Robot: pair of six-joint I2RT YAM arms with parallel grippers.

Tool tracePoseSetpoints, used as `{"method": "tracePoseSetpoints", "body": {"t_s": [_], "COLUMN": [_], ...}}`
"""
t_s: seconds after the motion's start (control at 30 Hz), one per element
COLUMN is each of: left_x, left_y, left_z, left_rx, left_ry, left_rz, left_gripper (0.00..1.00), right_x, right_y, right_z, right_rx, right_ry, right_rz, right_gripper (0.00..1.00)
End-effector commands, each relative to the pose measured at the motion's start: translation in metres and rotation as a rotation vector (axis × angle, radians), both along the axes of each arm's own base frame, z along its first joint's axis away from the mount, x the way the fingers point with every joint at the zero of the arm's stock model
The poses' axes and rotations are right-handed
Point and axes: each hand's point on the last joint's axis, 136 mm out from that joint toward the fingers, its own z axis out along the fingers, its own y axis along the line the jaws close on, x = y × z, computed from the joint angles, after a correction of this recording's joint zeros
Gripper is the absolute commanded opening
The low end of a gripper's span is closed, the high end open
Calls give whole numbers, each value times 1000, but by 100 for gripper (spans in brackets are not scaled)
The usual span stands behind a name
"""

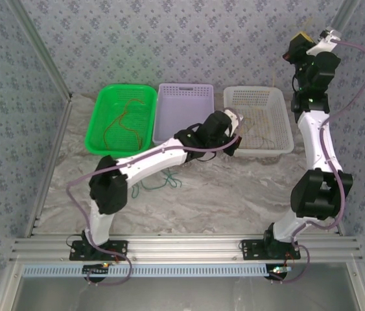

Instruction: Untangle the cables

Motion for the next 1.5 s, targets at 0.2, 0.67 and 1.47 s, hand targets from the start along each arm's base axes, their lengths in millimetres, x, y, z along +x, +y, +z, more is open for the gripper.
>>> {"method": "tracePoseSetpoints", "body": {"t_s": [0.2, 0.67, 1.47], "left_x": [51, 65, 43], "left_y": [-38, -32, -9], "left_z": [-30, -83, 47], "left_rx": [28, 105, -107], "left_ry": [-2, 113, 26], "left_rz": [1, 61, 155], "left_gripper": [0, 30, 67], "right_x": [24, 47, -13], "right_y": [-10, -4, 0], "right_z": [-58, -202, -215], "right_rx": [-17, -37, 4], "right_ry": [97, 485, 658], "right_rz": [-32, -41, -145], "right_gripper": [0, 0, 40]}}
